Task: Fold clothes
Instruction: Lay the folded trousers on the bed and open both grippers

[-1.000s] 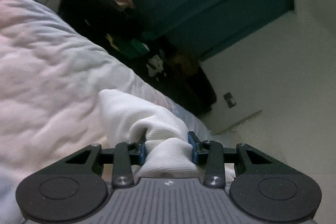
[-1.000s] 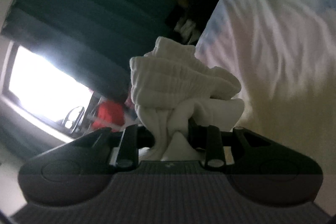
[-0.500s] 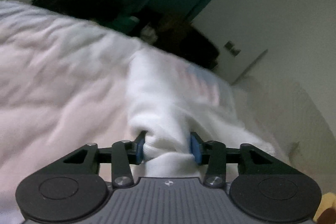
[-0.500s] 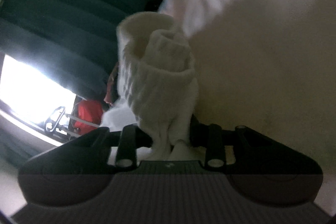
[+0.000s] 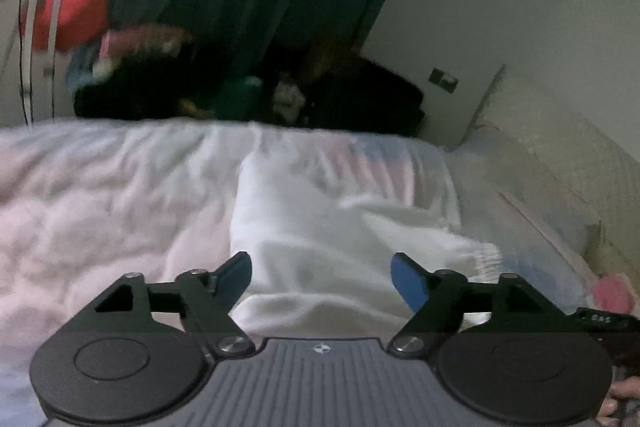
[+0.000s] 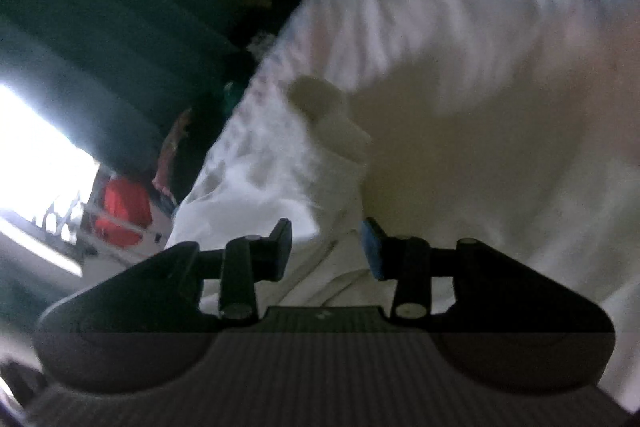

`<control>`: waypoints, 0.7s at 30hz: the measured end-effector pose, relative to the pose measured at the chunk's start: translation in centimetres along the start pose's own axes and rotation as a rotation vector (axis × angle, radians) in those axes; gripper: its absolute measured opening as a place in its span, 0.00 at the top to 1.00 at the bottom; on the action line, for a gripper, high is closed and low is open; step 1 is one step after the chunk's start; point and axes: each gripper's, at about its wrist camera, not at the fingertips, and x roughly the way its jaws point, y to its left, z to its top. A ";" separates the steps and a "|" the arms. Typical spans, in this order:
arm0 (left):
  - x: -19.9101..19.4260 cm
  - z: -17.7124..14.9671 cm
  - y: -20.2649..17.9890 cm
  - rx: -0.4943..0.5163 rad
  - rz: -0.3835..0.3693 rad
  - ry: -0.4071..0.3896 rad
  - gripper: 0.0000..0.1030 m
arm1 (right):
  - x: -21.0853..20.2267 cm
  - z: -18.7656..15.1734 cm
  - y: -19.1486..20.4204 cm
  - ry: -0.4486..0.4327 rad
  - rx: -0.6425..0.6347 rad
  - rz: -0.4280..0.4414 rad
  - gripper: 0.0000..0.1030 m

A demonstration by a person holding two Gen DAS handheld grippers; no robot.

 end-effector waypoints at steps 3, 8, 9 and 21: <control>-4.3 0.9 -3.5 0.032 0.014 -0.035 0.11 | -3.7 1.1 2.0 -0.024 -0.119 0.017 0.59; -11.3 1.1 -8.5 0.056 0.040 -0.073 0.00 | -10.9 0.2 6.6 -0.113 -0.329 0.016 0.43; -12.6 1.0 -9.3 0.063 0.045 -0.081 0.00 | -12.2 0.1 7.4 -0.130 -0.354 0.023 0.21; -23.8 -4.1 -17.4 0.239 0.136 -0.243 0.00 | -22.6 -5.4 12.6 -0.261 -0.633 0.112 0.00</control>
